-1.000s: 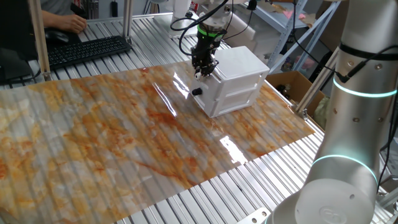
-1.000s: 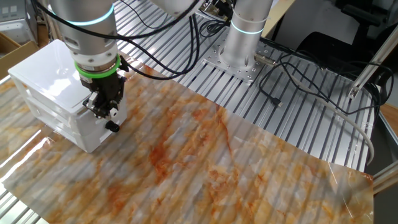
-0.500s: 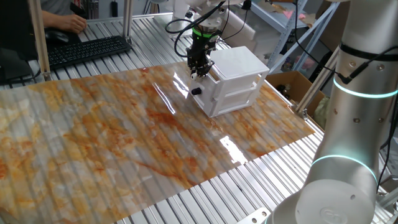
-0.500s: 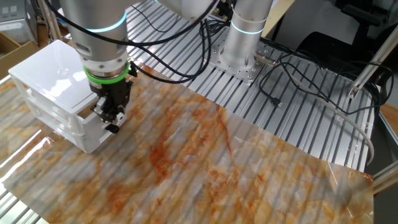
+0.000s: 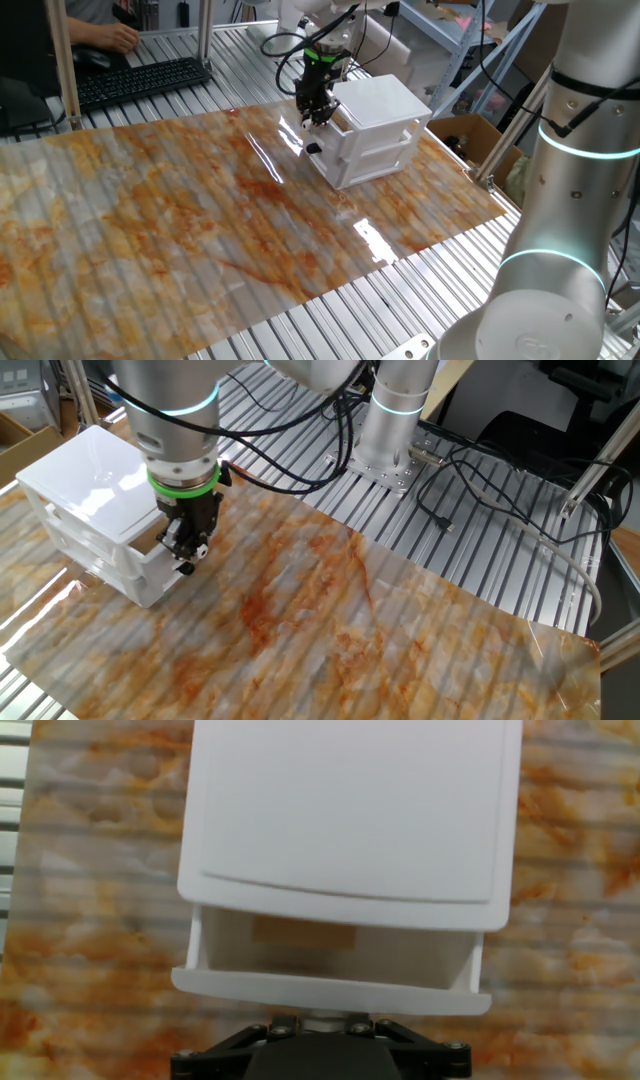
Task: Take something out of a drawer
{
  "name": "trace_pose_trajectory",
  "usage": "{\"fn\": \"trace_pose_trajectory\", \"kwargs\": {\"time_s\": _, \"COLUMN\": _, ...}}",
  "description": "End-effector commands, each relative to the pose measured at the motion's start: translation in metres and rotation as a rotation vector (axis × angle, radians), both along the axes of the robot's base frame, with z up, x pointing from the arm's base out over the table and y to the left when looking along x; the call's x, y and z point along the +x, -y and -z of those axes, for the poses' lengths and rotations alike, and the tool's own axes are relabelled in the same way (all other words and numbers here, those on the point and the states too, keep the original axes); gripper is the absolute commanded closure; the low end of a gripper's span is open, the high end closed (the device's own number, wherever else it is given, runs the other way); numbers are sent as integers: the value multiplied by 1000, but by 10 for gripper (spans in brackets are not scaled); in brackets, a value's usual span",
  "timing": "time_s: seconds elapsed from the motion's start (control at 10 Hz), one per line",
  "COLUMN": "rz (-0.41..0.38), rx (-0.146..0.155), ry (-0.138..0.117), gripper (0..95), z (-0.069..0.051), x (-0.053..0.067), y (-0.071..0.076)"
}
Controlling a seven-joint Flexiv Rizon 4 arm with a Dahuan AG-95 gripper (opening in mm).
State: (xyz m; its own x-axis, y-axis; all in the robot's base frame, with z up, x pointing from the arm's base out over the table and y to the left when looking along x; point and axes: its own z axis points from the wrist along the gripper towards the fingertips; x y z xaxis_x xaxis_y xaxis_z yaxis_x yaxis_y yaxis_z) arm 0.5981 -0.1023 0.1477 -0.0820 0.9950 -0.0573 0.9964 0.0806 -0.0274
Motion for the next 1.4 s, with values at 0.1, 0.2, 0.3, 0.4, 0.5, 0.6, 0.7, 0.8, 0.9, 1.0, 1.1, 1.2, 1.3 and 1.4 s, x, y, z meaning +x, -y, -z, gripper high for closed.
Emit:
{"fn": "trace_pose_trajectory", "kwargs": {"time_s": 0.1, "rz": 22, "rx": 1, "ry": -9, "gripper": 950, "z": -3, "x": 0, "y": -8}}
{"fn": "trace_pose_trajectory", "kwargs": {"time_s": 0.2, "rz": 26, "rx": -6, "ry": -10, "gripper": 950, "z": -4, "x": 0, "y": -12}}
{"fn": "trace_pose_trajectory", "kwargs": {"time_s": 0.3, "rz": 25, "rx": -9, "ry": -10, "gripper": 950, "z": -4, "x": 0, "y": -14}}
{"fn": "trace_pose_trajectory", "kwargs": {"time_s": 0.4, "rz": 27, "rx": -6, "ry": -10, "gripper": 950, "z": -2, "x": -2, "y": -18}}
{"fn": "trace_pose_trajectory", "kwargs": {"time_s": 0.5, "rz": 33, "rx": -5, "ry": -10, "gripper": 950, "z": -2, "x": -3, "y": -23}}
{"fn": "trace_pose_trajectory", "kwargs": {"time_s": 0.6, "rz": 37, "rx": -5, "ry": -10, "gripper": 950, "z": -2, "x": -4, "y": -27}}
{"fn": "trace_pose_trajectory", "kwargs": {"time_s": 0.7, "rz": 42, "rx": -6, "ry": -12, "gripper": 950, "z": -3, "x": -5, "y": -32}}
{"fn": "trace_pose_trajectory", "kwargs": {"time_s": 0.8, "rz": 45, "rx": -4, "ry": -12, "gripper": 950, "z": -3, "x": -6, "y": -36}}
{"fn": "trace_pose_trajectory", "kwargs": {"time_s": 0.9, "rz": 46, "rx": -3, "ry": -12, "gripper": 950, "z": -3, "x": -6, "y": -38}}
{"fn": "trace_pose_trajectory", "kwargs": {"time_s": 1.0, "rz": 42, "rx": -1, "ry": -12, "gripper": 950, "z": -2, "x": -9, "y": -41}}
{"fn": "trace_pose_trajectory", "kwargs": {"time_s": 1.1, "rz": 46, "rx": -1, "ry": -12, "gripper": 950, "z": -2, "x": -10, "y": -44}}
{"fn": "trace_pose_trajectory", "kwargs": {"time_s": 1.2, "rz": 50, "rx": -2, "ry": -12, "gripper": 950, "z": -2, "x": -10, "y": -47}}
{"fn": "trace_pose_trajectory", "kwargs": {"time_s": 1.3, "rz": 55, "rx": -2, "ry": -13, "gripper": 950, "z": -2, "x": -11, "y": -50}}
{"fn": "trace_pose_trajectory", "kwargs": {"time_s": 1.4, "rz": 61, "rx": -5, "ry": -13, "gripper": 950, "z": -3, "x": -12, "y": -53}}
